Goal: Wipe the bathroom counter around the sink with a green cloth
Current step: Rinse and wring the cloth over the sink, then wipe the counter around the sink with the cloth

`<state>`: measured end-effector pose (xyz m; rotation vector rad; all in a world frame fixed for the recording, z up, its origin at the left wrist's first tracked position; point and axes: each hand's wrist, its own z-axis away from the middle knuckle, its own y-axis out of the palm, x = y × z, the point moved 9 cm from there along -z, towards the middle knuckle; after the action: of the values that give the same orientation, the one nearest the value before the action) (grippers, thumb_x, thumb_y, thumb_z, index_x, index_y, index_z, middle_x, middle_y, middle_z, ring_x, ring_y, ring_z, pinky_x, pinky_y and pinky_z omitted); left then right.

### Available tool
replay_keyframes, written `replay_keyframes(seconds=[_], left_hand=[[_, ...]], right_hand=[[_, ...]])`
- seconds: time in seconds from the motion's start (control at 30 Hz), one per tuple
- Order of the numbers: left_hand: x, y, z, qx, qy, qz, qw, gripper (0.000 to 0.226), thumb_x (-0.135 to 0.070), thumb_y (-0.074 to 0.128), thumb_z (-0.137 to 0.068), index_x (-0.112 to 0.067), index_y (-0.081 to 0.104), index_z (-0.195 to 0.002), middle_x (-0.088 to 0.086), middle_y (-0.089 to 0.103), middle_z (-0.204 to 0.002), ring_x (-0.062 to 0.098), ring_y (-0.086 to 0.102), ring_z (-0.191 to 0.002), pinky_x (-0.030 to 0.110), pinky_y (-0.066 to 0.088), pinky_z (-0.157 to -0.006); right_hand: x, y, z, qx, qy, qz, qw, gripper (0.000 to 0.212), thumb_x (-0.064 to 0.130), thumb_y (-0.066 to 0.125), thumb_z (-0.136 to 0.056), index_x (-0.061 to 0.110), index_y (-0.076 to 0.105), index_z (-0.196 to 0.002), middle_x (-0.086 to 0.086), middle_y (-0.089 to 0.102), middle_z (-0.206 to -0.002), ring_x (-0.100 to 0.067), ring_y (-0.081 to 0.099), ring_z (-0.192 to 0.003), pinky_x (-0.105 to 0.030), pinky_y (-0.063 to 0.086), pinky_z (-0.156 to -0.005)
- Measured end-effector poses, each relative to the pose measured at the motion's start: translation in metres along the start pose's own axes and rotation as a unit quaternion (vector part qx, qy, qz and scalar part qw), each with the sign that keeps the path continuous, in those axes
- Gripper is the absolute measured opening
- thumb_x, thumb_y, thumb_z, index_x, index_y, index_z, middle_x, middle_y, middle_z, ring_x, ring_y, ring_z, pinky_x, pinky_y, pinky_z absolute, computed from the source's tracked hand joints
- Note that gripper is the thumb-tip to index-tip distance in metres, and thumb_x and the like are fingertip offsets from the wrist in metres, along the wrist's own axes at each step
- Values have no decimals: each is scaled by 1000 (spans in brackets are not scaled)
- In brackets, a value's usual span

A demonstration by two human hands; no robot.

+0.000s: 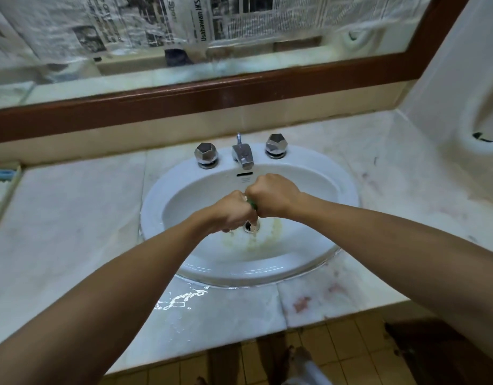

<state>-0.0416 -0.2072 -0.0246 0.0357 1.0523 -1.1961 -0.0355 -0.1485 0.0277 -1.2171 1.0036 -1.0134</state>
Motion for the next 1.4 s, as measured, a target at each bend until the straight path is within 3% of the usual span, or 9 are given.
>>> replay_keyframes(seconds=[0.13,0.27,0.4,0.63,0.83,0.97,1.17,1.27,1.4], left_hand=[[3,6,8,71,-30,76,994,45,-2,61,-74,-17,29,-47,2,26,-45,16,22,-38,20,16,-46],[9,18,20,152,-65,156,974,50,-8,52,-84,-20,35,-39,-5,24,-39,9,19,-32,18,9,-40],[18,31,35,211,-84,187,956,55,-13,44,-88,-20,44,-34,-9,23,-37,5,17,-30,22,5,-40],[22,19,41,165,31,-7,986,34,-17,63,-85,-21,46,-55,0,39,-50,14,29,-43,25,21,-45],[11,43,54,222,134,-308,915,16,-35,56,-91,-20,53,-91,-1,57,-75,14,51,-63,26,42,-64],[-29,47,51,73,301,-471,826,23,-40,52,-92,-21,51,-106,-1,58,-98,20,55,-86,32,43,-69],[-68,81,65,-82,571,-416,703,12,-27,62,-75,-20,57,-83,-3,59,-73,24,59,-62,29,41,-46],[-73,106,60,-101,591,-386,701,28,-26,61,-71,-25,65,-99,-6,59,-76,20,56,-65,29,39,-51],[-82,134,41,-85,521,-322,786,51,-30,64,-68,-35,56,-119,-7,62,-99,20,59,-79,32,44,-61]], right_hand=[[6,-10,-4,-30,-32,11,999,14,23,66,-75,12,66,-83,-12,67,-84,-35,62,-76,-31,35,-58],[19,-26,-1,-98,-75,-1,992,32,17,83,-40,10,53,-48,-8,52,-43,-27,45,-32,-12,7,-48],[30,-19,0,-104,-112,9,988,35,18,85,-34,12,52,-45,-5,50,-40,-25,44,-29,-16,20,-43],[26,16,29,68,45,-89,993,13,19,67,-76,15,63,-88,-2,45,-73,-25,51,-64,-29,35,-54],[22,63,87,220,160,-399,876,43,42,85,-63,11,59,-79,-6,58,-64,-21,53,-51,-30,43,-46],[12,60,123,186,221,-573,767,38,40,83,-67,11,64,-82,-8,55,-62,-21,47,-50,-33,39,-49],[2,61,185,82,330,-696,632,34,38,64,-90,4,62,-95,-12,62,-63,-14,45,-39,-23,33,-39],[3,66,213,26,346,-764,544,41,32,58,-95,-7,60,-105,-20,67,-77,-19,62,-48,-25,49,-44],[-38,77,247,-54,416,-644,639,48,51,61,-87,4,69,-91,-5,70,-80,-10,65,-66,-21,49,-64]])
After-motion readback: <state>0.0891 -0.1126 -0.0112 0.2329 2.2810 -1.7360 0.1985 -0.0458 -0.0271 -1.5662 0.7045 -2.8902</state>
